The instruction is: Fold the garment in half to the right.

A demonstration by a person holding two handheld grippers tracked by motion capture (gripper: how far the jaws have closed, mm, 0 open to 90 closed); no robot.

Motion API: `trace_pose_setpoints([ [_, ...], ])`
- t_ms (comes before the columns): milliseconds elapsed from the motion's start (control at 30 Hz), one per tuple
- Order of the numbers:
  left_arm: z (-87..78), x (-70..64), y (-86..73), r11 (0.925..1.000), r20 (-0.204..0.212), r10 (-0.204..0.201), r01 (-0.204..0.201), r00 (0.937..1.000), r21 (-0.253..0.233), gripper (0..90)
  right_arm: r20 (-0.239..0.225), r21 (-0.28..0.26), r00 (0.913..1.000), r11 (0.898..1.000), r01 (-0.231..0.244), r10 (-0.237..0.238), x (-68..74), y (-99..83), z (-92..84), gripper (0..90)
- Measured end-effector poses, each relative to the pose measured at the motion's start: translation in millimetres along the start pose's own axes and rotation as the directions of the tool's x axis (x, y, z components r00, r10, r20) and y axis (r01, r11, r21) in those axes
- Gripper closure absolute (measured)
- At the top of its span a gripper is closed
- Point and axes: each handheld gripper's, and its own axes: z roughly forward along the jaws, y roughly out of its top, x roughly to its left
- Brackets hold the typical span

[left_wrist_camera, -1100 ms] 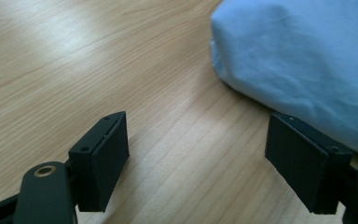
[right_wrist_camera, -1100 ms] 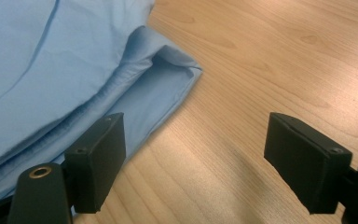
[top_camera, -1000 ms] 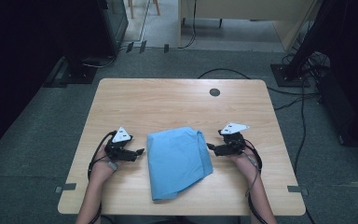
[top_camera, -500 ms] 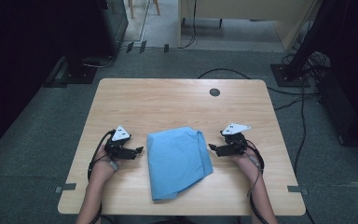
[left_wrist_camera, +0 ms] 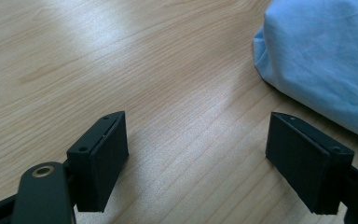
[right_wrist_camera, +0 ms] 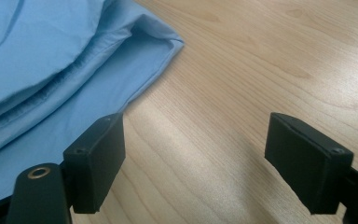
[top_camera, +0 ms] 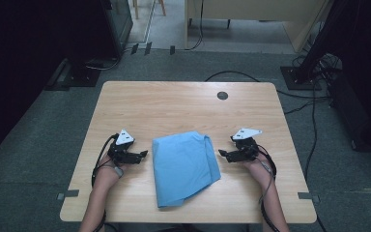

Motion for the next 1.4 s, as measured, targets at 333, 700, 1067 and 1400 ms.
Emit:
trace_pose_setpoints([
  [333,0.0,0.0,0.0,1.0000,-0.001,-0.001,0.001,1.0000,0.000,20.9,0.000,0.004,1.0000,1.000,-0.004,0.004,-4.0,-3.3,-2.4,19.7],
  [700,0.1,0.0,0.0,1.0000,-0.003,-0.002,0.002,1.0000,0.000,20.9,0.003,0.012,0.9999,1.000,-0.010,0.010,-7.8,-6.6,-4.4,19.7],
  [1067,0.0,0.0,0.0,1.0000,-0.004,-0.003,0.003,1.0000,0.001,20.9,0.018,0.014,0.9995,1.000,-0.024,0.024,-14.2,-11.2,-9.4,19.6],
  [1400,-0.1,0.2,0.0,1.0000,-0.005,-0.002,0.002,1.0000,0.002,20.9,0.030,0.003,0.9985,0.999,-0.045,0.045,-20.4,-15.3,-15.5,19.6],
])
